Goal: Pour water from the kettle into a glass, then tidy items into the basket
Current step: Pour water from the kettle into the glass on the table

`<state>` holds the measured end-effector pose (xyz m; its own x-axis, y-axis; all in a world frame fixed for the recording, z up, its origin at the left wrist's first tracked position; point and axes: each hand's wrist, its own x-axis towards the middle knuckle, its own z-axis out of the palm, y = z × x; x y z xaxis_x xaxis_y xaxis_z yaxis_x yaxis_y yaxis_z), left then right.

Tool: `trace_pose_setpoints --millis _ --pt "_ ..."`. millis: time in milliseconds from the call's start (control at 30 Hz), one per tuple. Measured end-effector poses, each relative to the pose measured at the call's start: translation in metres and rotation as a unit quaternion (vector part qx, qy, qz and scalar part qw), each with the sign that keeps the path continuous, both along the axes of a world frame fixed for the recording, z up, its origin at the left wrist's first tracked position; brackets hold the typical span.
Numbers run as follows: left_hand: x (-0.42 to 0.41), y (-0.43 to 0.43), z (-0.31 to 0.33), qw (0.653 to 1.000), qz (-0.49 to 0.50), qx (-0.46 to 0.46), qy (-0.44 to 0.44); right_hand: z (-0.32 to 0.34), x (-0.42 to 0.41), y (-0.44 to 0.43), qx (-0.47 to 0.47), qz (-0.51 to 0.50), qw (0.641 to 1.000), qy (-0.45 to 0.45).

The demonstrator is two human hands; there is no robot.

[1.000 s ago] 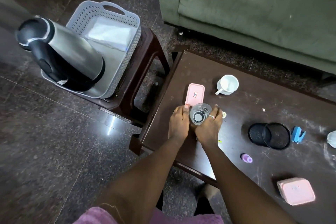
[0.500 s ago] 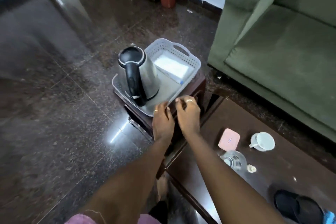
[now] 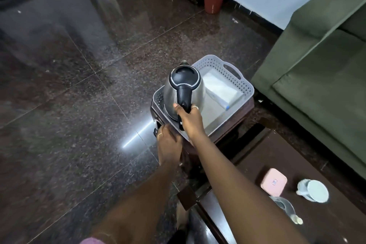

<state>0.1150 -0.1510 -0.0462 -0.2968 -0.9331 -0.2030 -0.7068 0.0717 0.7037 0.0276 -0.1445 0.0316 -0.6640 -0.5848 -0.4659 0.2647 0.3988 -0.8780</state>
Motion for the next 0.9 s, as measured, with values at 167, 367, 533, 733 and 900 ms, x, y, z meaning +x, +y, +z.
trace_pose_setpoints --millis 167,367,533,733,900 --pt "0.003 -0.015 -0.01 0.994 -0.083 0.015 -0.071 -0.008 -0.002 -0.01 0.012 -0.011 1.0 0.015" --pt "0.001 -0.018 -0.008 0.985 -0.107 -0.024 -0.13 -0.006 -0.018 -0.005 0.051 -0.066 0.993 0.079" --pt "0.0 -0.02 -0.005 0.982 -0.128 -0.025 -0.136 0.02 -0.034 0.016 0.027 -0.08 0.99 0.117" --pt "-0.007 -0.013 0.008 0.976 -0.139 -0.046 -0.161 0.076 -0.064 0.088 -0.021 -0.126 0.981 0.146" --pt "-0.04 0.035 0.024 0.964 -0.23 -0.1 -0.092 0.118 -0.074 0.179 0.027 -0.101 0.969 0.222"
